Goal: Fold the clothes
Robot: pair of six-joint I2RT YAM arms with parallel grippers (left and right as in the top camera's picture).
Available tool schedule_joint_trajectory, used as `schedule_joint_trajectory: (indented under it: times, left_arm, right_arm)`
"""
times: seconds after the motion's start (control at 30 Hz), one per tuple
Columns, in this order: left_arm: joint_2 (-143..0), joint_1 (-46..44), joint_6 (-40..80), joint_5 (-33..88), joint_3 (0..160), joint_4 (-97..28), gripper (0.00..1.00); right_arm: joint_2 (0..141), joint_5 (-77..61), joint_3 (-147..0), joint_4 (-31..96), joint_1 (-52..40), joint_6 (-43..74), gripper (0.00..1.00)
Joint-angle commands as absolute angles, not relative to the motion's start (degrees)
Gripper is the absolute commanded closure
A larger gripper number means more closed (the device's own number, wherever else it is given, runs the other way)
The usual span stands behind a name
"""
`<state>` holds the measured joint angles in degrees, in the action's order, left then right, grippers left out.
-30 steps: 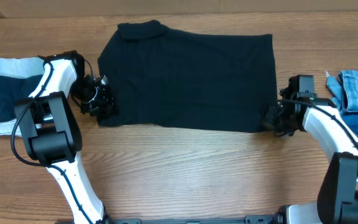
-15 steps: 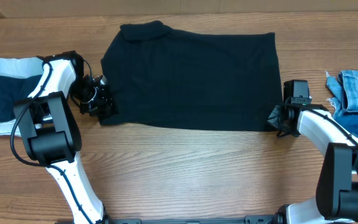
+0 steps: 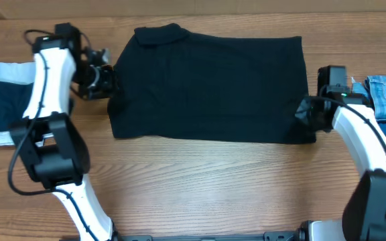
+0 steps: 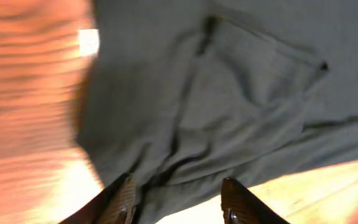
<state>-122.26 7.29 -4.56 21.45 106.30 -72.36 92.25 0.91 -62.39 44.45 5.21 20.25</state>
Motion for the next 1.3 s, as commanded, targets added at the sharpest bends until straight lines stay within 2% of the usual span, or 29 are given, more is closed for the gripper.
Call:
schedule_joint_trajectory:
  times: [0.0, 0.03, 0.07, 0.13, 0.27, 0.37, 0.53, 0.7, 0.9, 0.97, 1.03, 1.1, 1.17, 1.27]
  left_arm:
    - [-121.49, -0.32, -6.26, 15.62, 105.32, -69.69, 0.66]
    - [-121.49, -2.50, -4.19, 12.08, 103.72, -67.42, 0.83]
    - [-121.49, -4.36, -2.81, 10.44, 101.34, -64.62, 0.96]
    - [-121.51, -6.09, 0.36, 8.05, 97.25, -59.77, 0.96]
    - [-121.51, -5.98, 4.54, 7.03, 90.43, -56.62, 0.96]
    - [-121.51, -5.93, 4.49, 5.63, 84.75, -51.59, 0.96]
    - [-121.51, -5.80, 4.54, 5.34, 82.59, -39.42, 0.91]
    - [-121.54, -5.78, 4.58, 5.37, 82.59, -38.96, 0.88]
    - [-121.51, -5.65, 4.95, 5.32, 82.59, -39.40, 0.86]
    - [-121.51, -5.52, 5.02, 0.86, 82.59, -38.37, 0.85]
    - [-121.51, -4.73, 4.95, -3.53, 82.59, -37.04, 0.82]
    - [-121.51, -3.01, 4.93, -3.05, 82.61, -35.38, 0.80]
    - [-121.49, -2.33, 4.95, -2.92, 82.74, -34.39, 0.72]
    - [-121.38, -2.26, 4.49, -0.67, 85.03, -37.06, 0.65]
  right_arm:
    - [90.13, -13.02, -64.07, 45.82, 5.21, 17.50, 0.73]
    - [90.13, -14.31, -64.07, 46.54, 4.93, 17.45, 0.74]
    - [90.13, -15.84, -64.07, 47.35, 4.40, 15.88, 0.77]
    - [90.13, -16.60, -64.07, 48.34, 3.20, 13.41, 0.78]
    - [90.13, -16.86, -63.70, 50.39, 2.92, 13.45, 0.89]
    - [90.13, -16.84, -60.12, 49.52, 0.60, 13.45, 0.89]
    - [90.17, -16.80, -55.44, 46.22, -5.65, 13.47, 0.91]
    - [91.98, -15.97, -55.42, 42.24, -6.11, 13.50, 0.91]
    - [104.92, -15.44, -55.42, 38.98, -6.11, 13.67, 0.96]
    - [106.54, -12.69, -54.76, 38.83, -6.11, 13.67, 0.96]
    - [106.54, -11.97, -51.79, 36.58, -6.11, 13.67, 0.96]
    - [106.54, -11.84, -47.99, 32.18, -6.11, 13.69, 0.96]
    - [106.54, -11.79, -47.40, 31.53, -6.09, 13.69, 0.96]
    - [106.54, -11.84, -47.42, 31.31, -6.09, 13.65, 0.96]
